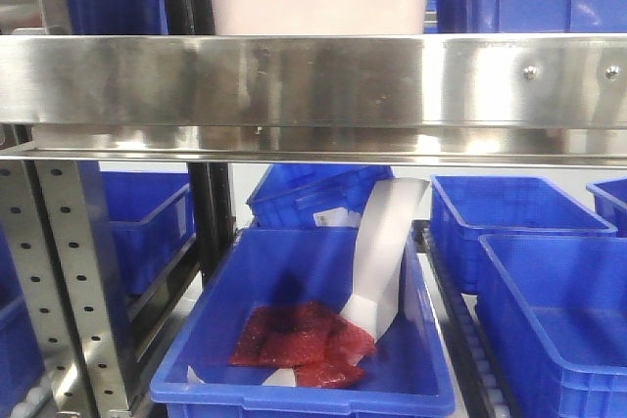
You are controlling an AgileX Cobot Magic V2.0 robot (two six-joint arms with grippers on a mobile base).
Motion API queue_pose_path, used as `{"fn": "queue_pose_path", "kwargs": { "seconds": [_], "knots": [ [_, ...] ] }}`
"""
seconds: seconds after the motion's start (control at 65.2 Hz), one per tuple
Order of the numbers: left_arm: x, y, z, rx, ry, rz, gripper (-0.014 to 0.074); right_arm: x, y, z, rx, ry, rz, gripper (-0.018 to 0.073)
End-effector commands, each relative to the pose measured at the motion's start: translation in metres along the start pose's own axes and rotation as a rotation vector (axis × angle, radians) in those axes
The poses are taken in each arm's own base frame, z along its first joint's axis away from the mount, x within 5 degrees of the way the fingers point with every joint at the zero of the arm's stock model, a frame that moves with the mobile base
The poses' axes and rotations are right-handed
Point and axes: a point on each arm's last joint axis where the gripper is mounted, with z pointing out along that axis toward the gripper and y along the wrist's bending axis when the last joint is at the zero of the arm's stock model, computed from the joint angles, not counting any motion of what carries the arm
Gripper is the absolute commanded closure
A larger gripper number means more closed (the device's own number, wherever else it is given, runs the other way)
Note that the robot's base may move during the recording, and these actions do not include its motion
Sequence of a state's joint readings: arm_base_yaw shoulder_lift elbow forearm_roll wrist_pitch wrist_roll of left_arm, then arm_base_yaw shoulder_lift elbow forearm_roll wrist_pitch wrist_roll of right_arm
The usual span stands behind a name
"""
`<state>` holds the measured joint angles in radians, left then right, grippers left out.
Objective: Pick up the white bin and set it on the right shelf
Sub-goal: 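Open both grippers and release the bin on the shelf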
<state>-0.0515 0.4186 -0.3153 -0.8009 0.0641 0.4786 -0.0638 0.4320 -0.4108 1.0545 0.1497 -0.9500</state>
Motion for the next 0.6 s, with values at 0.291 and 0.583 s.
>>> {"fn": "queue_pose_path", "kwargs": {
  "seconds": [0.291,0.583],
  "knots": [
    [-0.022,-0.008,-0.039,0.071,-0.233,0.007,0.0715,-0.016,0.006,-0.044,-0.002,-0.231,-0.021,0.0505],
    [-0.022,-0.009,-0.039,0.073,-0.229,0.007,0.0715,-0.016,0.006,-0.044,-0.002,-0.231,-0.021,0.0505]
  ]
}}
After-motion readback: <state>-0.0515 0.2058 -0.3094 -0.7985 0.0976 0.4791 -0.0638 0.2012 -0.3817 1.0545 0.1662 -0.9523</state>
